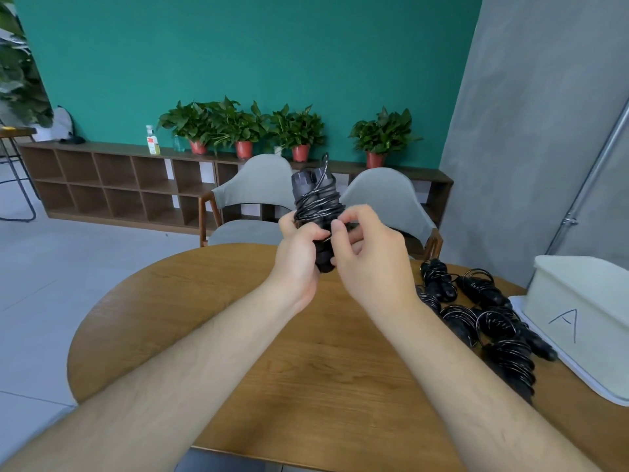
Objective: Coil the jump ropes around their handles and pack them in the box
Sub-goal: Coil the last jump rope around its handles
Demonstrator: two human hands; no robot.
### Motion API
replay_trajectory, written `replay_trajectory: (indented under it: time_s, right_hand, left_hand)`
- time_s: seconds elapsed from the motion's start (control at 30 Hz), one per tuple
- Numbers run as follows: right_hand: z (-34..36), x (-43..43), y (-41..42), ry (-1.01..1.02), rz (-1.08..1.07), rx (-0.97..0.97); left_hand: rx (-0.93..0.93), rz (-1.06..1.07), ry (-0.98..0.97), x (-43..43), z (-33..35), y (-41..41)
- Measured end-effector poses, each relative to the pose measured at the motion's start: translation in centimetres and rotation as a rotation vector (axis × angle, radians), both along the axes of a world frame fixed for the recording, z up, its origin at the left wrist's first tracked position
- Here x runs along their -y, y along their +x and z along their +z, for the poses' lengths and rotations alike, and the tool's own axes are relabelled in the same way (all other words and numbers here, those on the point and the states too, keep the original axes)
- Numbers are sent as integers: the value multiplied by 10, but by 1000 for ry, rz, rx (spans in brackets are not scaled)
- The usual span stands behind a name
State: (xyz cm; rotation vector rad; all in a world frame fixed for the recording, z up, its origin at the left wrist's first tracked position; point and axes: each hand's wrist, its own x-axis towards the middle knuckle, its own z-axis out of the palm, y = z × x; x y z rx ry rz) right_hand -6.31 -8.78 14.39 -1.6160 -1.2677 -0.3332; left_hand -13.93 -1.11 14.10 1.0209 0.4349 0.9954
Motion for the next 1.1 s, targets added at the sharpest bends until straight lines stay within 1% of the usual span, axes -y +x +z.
replay_trajectory:
  time_s: [0.07, 0.2, 0.33, 0.4, 0.47, 0.6, 0.83, 0.97, 1.1]
  right_hand:
    - [4, -2, 1, -68, -31, -4]
    - [17, -4, 7, -219, -57, -122]
    - [31, -6, 10, -387, 9, -397]
    - [38, -7, 13, -478, -7, -433]
    - [41, -8, 16, -541, -32, -368]
    - [35, -7, 16, -626, -31, -129]
    - [14, -14, 25, -719, -36, 18]
    - [8, -14, 33, -578, -14, 95]
    - [2, -7, 40, -433, 111, 135]
  left_hand:
    - [-36, 18, 46, 0, -3, 0]
    - [-128, 16, 114, 1, -5, -1]
    - [-143, -32, 107, -5, -18, 0]
    - [-131, -79, 106, -5, -24, 1]
    - [-132, -104, 120, -2, -26, 0]
    - [-261, -139, 215, -3, -34, -7]
    - [-332, -172, 243, -14, -54, -3]
    - [-312, -156, 210, -23, -57, -1]
    - [-191, -169, 92, -31, -54, -3]
